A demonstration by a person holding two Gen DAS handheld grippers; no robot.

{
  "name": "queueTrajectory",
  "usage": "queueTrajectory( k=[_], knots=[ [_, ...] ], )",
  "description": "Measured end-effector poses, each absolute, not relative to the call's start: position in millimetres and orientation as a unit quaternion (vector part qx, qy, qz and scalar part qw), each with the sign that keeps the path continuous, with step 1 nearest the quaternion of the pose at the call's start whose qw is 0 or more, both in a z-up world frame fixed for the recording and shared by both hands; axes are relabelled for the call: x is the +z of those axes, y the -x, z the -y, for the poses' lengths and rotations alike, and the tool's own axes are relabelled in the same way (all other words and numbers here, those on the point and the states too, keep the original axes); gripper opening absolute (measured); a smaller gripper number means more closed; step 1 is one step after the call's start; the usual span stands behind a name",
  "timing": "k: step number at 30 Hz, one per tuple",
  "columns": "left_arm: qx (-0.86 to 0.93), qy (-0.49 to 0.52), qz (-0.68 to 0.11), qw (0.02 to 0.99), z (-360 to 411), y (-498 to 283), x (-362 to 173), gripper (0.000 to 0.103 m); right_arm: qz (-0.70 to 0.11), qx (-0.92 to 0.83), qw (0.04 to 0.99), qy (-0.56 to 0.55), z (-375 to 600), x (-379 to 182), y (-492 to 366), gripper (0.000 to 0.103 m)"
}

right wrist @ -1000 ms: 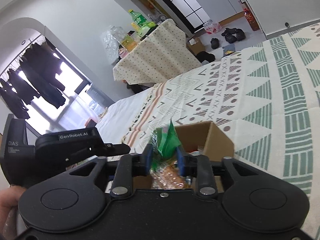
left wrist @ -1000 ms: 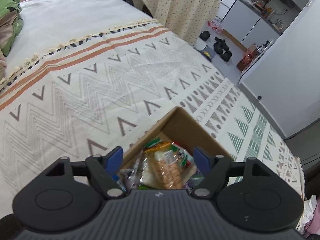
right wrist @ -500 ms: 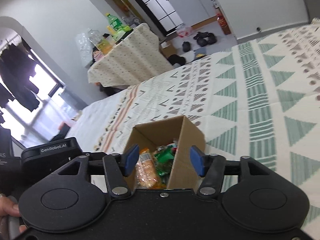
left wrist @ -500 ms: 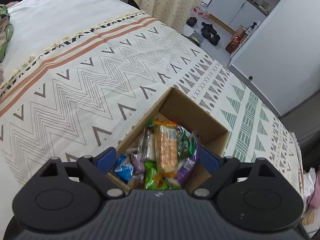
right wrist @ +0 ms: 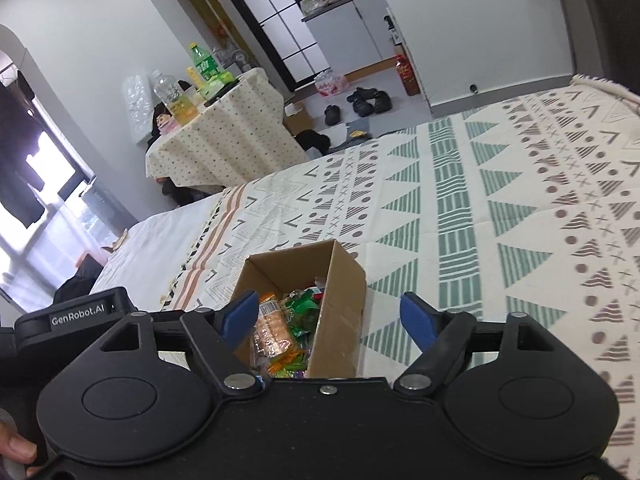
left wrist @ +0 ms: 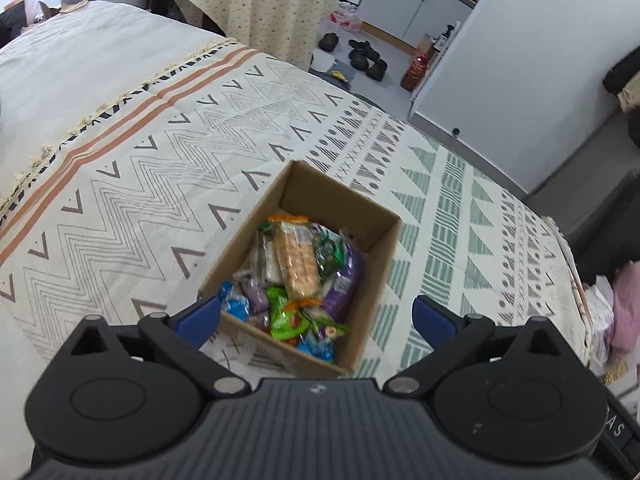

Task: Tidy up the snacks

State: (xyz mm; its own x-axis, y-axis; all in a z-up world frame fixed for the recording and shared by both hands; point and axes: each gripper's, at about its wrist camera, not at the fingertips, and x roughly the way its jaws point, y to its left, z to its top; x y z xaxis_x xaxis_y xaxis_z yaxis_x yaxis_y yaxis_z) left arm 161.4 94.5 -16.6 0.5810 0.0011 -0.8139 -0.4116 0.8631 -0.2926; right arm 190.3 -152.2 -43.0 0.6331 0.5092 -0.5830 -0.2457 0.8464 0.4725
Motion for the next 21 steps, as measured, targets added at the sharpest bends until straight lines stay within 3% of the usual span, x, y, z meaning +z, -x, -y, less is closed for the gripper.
queueTrajectory(
  k=[3,8,13,21],
  knots=[
    [0.113,0.217,-0.44,0.864,-84,-150,-9,0.102,-0.367,0.205,0.89,-0.173,159,-35,-180,0.081],
    [0.093,0.186,-0.433,0.877,-68,-130,3,0.102,-0.357,0.188,0.898,-0.176,177,-23,-159,0.093],
    [0.081,0.156,-0.419,0.891,-54,-107,13,0.103,-0.35,0.173,0.905,-0.17,191,-15,-138,0.099],
    [0.065,0.141,-0.407,0.9,-48,-73,23,0.103,-0.333,0.165,0.915,-0.154,207,1,-100,0.103]
  ],
)
